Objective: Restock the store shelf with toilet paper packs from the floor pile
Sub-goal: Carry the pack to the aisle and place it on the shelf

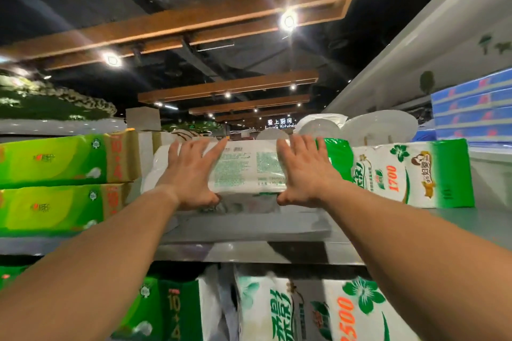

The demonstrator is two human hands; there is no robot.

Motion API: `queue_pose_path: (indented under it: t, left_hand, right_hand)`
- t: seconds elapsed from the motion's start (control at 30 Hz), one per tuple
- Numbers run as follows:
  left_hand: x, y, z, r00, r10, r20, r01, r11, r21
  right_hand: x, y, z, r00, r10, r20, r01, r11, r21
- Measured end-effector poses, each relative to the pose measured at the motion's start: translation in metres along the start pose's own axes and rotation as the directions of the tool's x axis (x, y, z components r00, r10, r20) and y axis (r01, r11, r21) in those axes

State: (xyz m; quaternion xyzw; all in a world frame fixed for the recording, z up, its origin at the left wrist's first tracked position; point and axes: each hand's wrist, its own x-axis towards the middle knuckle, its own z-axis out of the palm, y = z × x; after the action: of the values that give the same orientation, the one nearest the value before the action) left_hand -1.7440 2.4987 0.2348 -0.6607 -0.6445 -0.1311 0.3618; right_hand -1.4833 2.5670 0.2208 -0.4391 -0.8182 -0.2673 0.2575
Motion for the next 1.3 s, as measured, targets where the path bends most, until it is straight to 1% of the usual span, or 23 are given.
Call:
queue_pose_path:
  t: [0.17, 0.27, 0.3, 0.37, 0.43, 0.47, 0.53, 0.57, 0.63, 0.7, 0.87, 1.0, 1.1, 1.17, 1.3]
  left_hand:
    - [0.045, -0.032, 0.059, 0.994, 0.019, 0.111, -0.011, 0.997, -0.072]
    - [0.076, -0.042, 0.093, 0.986, 0.056, 0.158, -0.039, 0.993, -0.112]
    - [0.088, -0.045, 0.102, 0.983, 0.064, 0.171, -0.041, 0.99, -0.131]
    - [0.114, -0.05, 0.116, 0.978, 0.042, 0.204, 0.001, 0.979, -0.206]
    - [0.139, -0.053, 0.132, 0.972, 0.024, 0.232, 0.037, 0.966, -0.256]
    - [0.147, -0.051, 0.14, 0.964, 0.033, 0.265, 0.035, 0.969, -0.247]
    - [0.156, -0.045, 0.161, 0.938, 0.034, 0.346, 0.025, 0.986, -0.164]
    - [0.159, -0.043, 0.172, 0.935, 0.018, 0.354, 0.022, 0.994, -0.109]
    - [0.166, -0.04, 0.19, 0.948, -0.016, 0.317, 0.025, 0.999, -0.024]
    - [0.174, -0.04, 0.203, 0.958, -0.019, 0.286, 0.016, 1.0, 0.011]
    - [0.198, -0.036, 0.233, 0.964, -0.004, 0.267, 0.008, 1.0, -0.014]
    - [0.212, -0.037, 0.245, 0.965, 0.016, 0.26, -0.005, 0.999, -0.04]
    - [0.214, -0.038, 0.245, 0.962, 0.031, 0.273, -0.019, 0.999, -0.049]
    - [0.212, -0.037, 0.244, 0.962, 0.02, 0.272, -0.008, 0.999, -0.044]
    - [0.211, -0.026, 0.233, 0.933, -0.054, 0.356, 0.051, 0.999, 0.017]
  right_hand:
    - [0.056, -0.001, 0.045, 0.994, -0.013, 0.109, 0.01, 0.999, 0.032]
    - [0.082, 0.006, 0.069, 0.987, -0.014, 0.159, 0.008, 0.999, 0.042]
    - [0.092, 0.009, 0.075, 0.984, 0.005, 0.177, -0.013, 0.999, 0.044]
    - [0.112, 0.014, 0.087, 0.978, 0.061, 0.199, -0.066, 0.998, 0.019]
    - [0.129, 0.017, 0.102, 0.97, 0.126, 0.208, -0.118, 0.992, -0.048]
    - [0.133, 0.017, 0.112, 0.956, 0.16, 0.244, -0.144, 0.986, -0.08]
    - [0.136, 0.017, 0.137, 0.914, 0.218, 0.342, -0.183, 0.974, -0.133]
    - [0.137, 0.018, 0.15, 0.907, 0.239, 0.348, -0.189, 0.967, -0.171]
    - [0.143, 0.023, 0.17, 0.916, 0.264, 0.302, -0.197, 0.952, -0.234]
    - [0.152, 0.026, 0.181, 0.922, 0.275, 0.272, -0.206, 0.945, -0.256]
    - [0.167, 0.035, 0.203, 0.921, 0.308, 0.239, -0.234, 0.927, -0.294]
    - [0.176, 0.043, 0.212, 0.912, 0.331, 0.242, -0.25, 0.917, -0.311]
    - [0.179, 0.041, 0.21, 0.901, 0.339, 0.27, -0.25, 0.915, -0.316]
    - [0.177, 0.04, 0.21, 0.897, 0.347, 0.274, -0.258, 0.914, -0.314]
    - [0.167, 0.037, 0.203, 0.917, 0.314, 0.244, -0.253, 0.934, -0.251]
